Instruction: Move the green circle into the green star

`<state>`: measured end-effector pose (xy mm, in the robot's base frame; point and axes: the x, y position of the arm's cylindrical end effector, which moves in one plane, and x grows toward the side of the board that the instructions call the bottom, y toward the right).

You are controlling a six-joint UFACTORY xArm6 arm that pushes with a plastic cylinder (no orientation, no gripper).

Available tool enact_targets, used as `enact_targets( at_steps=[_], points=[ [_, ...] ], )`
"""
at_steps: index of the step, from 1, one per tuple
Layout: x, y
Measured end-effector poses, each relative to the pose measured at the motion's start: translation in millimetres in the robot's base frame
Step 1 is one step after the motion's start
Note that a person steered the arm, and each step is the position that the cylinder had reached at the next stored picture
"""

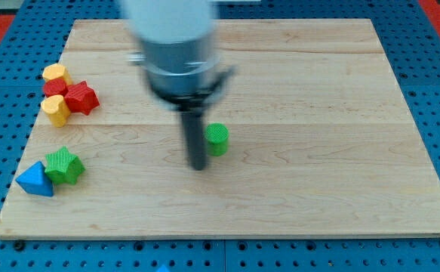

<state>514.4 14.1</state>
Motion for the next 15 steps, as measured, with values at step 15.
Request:
enact_targets(
  at_steps=[15],
  points=[
    [-0.5,-22.0]
  ],
)
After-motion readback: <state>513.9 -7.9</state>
